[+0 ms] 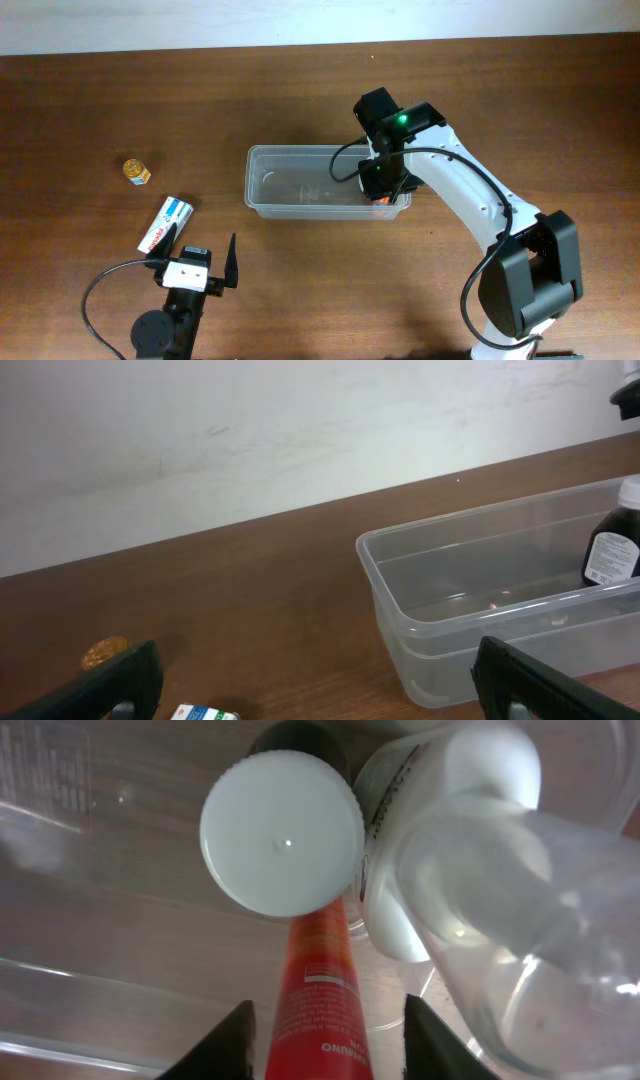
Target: Pack container
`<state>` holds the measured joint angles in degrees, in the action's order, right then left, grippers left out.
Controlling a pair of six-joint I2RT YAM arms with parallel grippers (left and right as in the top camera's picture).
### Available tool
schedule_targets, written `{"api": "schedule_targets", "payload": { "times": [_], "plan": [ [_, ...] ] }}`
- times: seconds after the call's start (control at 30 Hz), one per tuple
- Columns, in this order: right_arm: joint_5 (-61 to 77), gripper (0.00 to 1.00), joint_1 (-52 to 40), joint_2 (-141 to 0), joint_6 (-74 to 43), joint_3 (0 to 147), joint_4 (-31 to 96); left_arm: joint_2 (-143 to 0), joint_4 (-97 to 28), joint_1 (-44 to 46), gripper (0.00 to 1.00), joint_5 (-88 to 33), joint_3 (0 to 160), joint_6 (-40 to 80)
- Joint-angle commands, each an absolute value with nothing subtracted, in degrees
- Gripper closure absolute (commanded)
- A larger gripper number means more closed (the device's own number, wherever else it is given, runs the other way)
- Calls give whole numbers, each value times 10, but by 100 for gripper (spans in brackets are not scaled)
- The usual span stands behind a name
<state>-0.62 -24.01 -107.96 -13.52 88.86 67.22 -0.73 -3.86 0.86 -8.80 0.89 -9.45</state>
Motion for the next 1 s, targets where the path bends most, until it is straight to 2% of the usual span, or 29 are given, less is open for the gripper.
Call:
{"api": "schedule_targets", "payload": {
  "times": [0.0, 0.23, 0.53, 0.57, 0.63, 0.83, 0.97],
  "plan": [
    [-7, 58, -244, -1079, -140, 895, 677, -3, -39, 6, 1, -88, 5, -100],
    [-7, 58, -244, -1078, -140, 952, 719, -3, -39, 6, 1, -88, 5, -100],
    [-10, 57, -244, -1070, -132, 1095, 824, -3, -39, 6, 1, -88, 5, -100],
    [-18, 53, -244, -1070, -123, 1134, 856, -3, -39, 6, 1, -88, 5, -100],
    [-47, 52, -243, -1069, -124, 1169, 887, -3, -39, 6, 1, -88, 5, -100],
    [-87, 42, -196, -1064, -141, 1247, 954, -3, -39, 6, 1, -88, 5, -100],
    [-80, 15, -124, -1057, -162, 1259, 962, -3, -39, 6, 1, -88, 5, -100]
  ]
}}
